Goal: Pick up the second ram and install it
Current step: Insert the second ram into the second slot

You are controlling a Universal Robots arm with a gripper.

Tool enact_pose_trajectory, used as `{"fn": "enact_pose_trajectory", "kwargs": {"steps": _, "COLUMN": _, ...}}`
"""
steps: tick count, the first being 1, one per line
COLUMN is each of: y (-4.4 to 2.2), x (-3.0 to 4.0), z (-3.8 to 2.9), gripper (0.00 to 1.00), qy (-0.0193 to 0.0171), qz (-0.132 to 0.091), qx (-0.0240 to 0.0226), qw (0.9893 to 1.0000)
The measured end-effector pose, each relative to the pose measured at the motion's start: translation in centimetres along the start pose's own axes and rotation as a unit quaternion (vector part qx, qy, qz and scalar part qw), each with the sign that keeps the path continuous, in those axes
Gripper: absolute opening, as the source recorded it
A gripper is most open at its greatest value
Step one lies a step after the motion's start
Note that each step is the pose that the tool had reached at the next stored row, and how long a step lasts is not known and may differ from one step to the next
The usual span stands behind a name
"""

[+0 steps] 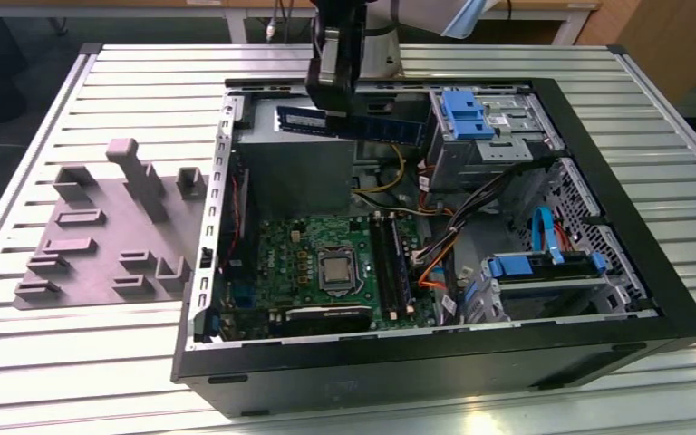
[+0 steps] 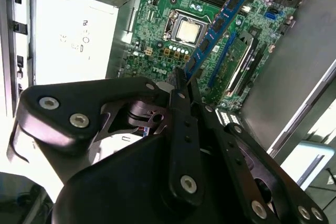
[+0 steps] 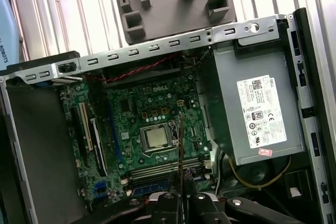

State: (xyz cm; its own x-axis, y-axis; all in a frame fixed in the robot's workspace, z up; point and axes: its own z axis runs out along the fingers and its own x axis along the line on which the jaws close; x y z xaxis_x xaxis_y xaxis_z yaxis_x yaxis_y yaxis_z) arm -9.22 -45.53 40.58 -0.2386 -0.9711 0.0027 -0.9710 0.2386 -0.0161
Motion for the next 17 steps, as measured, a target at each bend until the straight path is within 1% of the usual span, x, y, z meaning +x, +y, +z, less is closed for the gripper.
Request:
{"fn": "enact_pose_trajectory", "kwargs": {"steps": 4, "y": 0.00, "x": 0.00, "z": 0.02, "gripper": 0.14, "qy": 0.0003, "qz": 0.017, "qx": 0.0000, "qw": 0.9998}}
{"fn": "enact_pose_trajectory", "kwargs": {"steps": 7, "y": 0.00, "x": 0.00, "z": 0.03, "gripper": 0.14, "qy": 0.0006, "qz": 0.033, "qx": -0.0001, "qw": 0.9995}}
{"fn": "enact_pose_trajectory", "kwargs": {"steps": 11, "y": 0.00, "x": 0.00, "z": 0.05, "gripper": 0.14, "qy": 0.0009, "qz": 0.052, "qx": -0.0001, "qw": 0.9986}}
{"fn": "enact_pose_trajectory", "kwargs": {"steps": 17, "y": 0.00, "x": 0.00, "z": 0.06, "gripper": 0.14, "qy": 0.0013, "qz": 0.077, "qx": -0.0002, "qw": 0.9970}}
